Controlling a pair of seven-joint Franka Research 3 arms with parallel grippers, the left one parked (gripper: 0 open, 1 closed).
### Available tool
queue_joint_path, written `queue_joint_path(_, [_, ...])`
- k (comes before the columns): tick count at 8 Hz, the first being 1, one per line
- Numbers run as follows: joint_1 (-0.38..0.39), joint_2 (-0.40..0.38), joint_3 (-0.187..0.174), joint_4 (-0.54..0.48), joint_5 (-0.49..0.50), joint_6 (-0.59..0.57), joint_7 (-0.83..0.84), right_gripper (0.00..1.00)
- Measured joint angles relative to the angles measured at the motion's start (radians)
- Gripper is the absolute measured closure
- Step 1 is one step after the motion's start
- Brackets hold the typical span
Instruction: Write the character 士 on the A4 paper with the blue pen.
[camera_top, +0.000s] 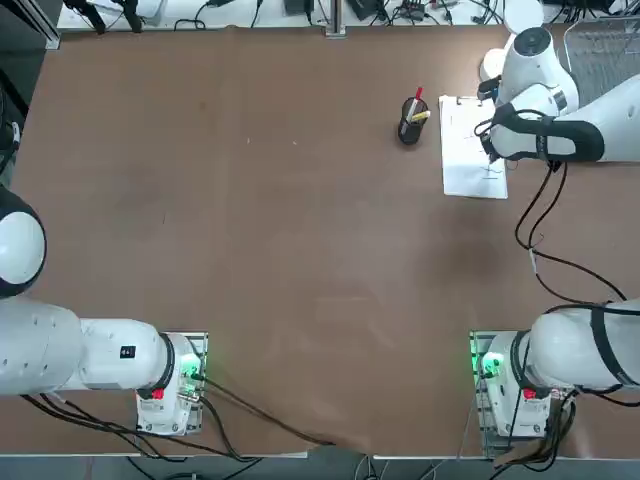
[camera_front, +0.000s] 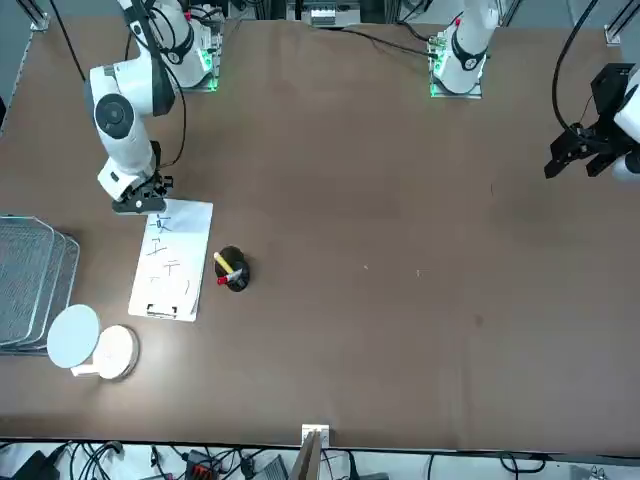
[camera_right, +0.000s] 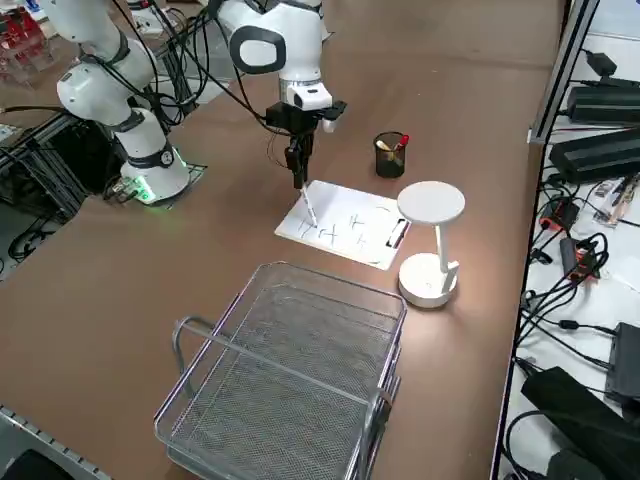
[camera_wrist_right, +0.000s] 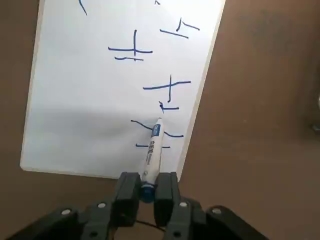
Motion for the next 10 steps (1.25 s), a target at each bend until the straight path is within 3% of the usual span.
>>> queue_joint_path(10, [-0.017,0.013,0.000,0.000,-0.008,0.034,-0.016,0.81])
